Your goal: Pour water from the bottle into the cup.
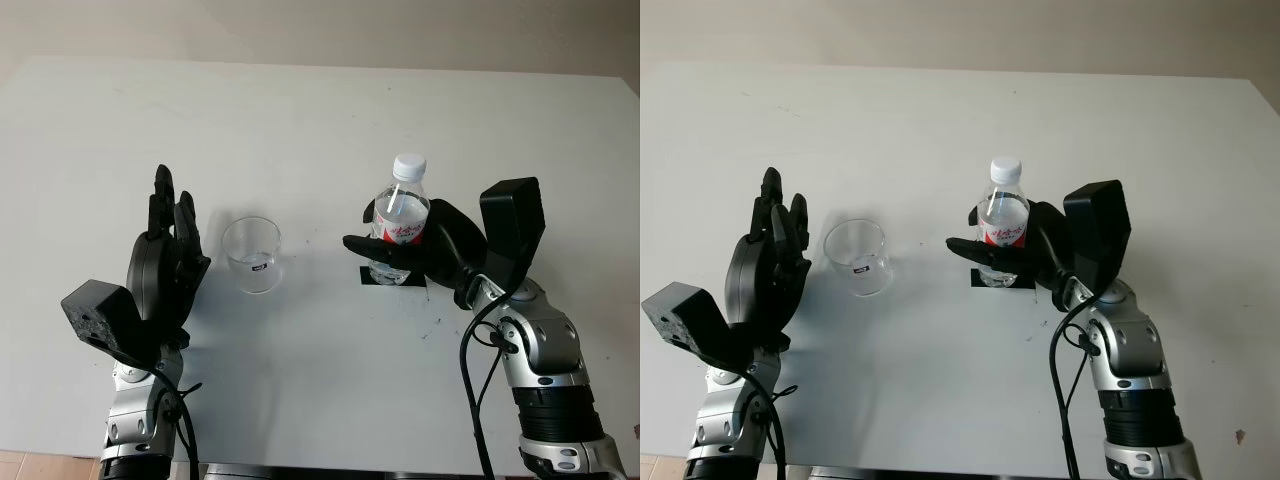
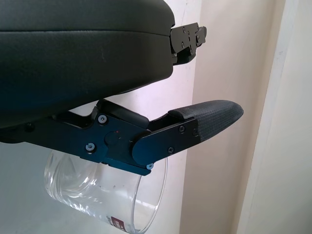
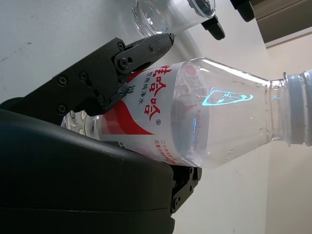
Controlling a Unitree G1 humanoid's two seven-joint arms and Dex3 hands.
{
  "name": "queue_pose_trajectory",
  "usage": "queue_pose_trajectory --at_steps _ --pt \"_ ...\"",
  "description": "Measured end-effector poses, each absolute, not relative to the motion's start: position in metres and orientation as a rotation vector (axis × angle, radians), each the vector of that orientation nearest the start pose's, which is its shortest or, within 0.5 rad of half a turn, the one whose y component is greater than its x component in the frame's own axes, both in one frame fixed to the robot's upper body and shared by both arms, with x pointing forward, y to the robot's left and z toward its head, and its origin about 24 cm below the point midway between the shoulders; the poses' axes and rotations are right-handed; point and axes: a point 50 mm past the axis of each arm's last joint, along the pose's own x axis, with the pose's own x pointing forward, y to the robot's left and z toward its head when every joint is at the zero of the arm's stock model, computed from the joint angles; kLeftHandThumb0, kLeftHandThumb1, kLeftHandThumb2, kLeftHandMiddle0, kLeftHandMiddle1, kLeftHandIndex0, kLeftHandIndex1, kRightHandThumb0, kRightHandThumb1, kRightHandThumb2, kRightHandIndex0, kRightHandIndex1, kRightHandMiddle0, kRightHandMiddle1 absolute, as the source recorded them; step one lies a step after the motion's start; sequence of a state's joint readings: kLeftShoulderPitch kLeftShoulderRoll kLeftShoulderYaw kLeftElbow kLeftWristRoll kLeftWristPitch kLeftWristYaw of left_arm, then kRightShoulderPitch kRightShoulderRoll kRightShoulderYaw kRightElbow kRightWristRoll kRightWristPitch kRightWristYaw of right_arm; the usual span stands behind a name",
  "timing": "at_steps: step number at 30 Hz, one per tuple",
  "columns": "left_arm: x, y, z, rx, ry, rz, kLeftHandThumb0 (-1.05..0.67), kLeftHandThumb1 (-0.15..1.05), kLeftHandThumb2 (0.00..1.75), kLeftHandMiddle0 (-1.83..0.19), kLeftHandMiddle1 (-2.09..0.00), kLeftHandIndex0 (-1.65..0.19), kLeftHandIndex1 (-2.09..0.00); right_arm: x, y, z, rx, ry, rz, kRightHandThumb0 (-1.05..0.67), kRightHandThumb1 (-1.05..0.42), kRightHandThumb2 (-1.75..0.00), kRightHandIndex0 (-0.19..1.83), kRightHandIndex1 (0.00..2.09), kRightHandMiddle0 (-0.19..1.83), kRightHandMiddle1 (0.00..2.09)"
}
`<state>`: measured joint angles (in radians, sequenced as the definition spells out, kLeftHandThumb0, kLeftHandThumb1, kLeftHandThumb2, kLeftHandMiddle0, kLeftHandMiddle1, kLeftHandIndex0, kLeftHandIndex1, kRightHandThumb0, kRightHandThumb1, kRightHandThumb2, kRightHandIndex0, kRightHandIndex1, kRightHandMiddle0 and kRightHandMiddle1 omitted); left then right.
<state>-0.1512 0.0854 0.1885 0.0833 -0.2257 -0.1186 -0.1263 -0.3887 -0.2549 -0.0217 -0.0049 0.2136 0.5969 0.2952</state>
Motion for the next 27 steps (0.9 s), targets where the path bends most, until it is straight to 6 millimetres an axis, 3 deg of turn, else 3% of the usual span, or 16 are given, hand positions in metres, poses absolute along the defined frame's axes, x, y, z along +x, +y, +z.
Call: queue_pose_trajectory --at_steps 8,12,18,19,22,27 --pt "0.278 0.2 0.077 -0.136 -0.214 0.035 -0.76 1.05 0.74 0.1 -0.06 0.15 -0.06 0.315 -0.16 0.098 -0.027 0.195 0.362 -0.28 -1.05 -0.25 1.27 2.09 0.83 2.09" --pt "0.278 0.201 0.078 -0.133 -0.215 0.032 -0.76 1.05 0.74 0.1 -0.06 0.15 -0.06 0.313 -0.16 0.096 -0.047 0.174 0.364 -0.31 -1.05 -0.18 0.98 2.09 0.62 2.09" --pt "0.278 0.202 0.078 -0.136 -0.215 0.024 -0.76 1.05 0.74 0.1 -0.05 0.15 -0.06 0.308 -0.158 0.09 -0.057 0.124 0.378 -0.47 -0.97 -0.05 0.08 2.09 0.04 2.09" --pt "0.278 0.202 0.078 -0.135 -0.214 0.024 -0.76 1.05 0.74 0.1 -0.05 0.15 -0.06 0.306 -0.158 0.09 -0.059 0.114 0.382 -0.54 -0.95 -0.05 -0.08 1.96 -0.1 1.95" --pt "0.278 0.203 0.078 -0.132 -0.212 0.024 -0.76 1.05 0.74 0.1 -0.05 0.15 -0.06 0.301 -0.157 0.084 -0.082 0.084 0.405 -0.61 -0.92 -0.05 -0.18 1.11 -0.18 1.09" --pt "0.278 0.205 0.079 -0.123 -0.214 0.025 -0.76 1.05 0.73 0.1 -0.05 0.14 -0.06 0.294 -0.157 0.076 -0.127 0.045 0.415 -0.67 -0.91 -0.05 -0.13 0.37 -0.16 0.44"
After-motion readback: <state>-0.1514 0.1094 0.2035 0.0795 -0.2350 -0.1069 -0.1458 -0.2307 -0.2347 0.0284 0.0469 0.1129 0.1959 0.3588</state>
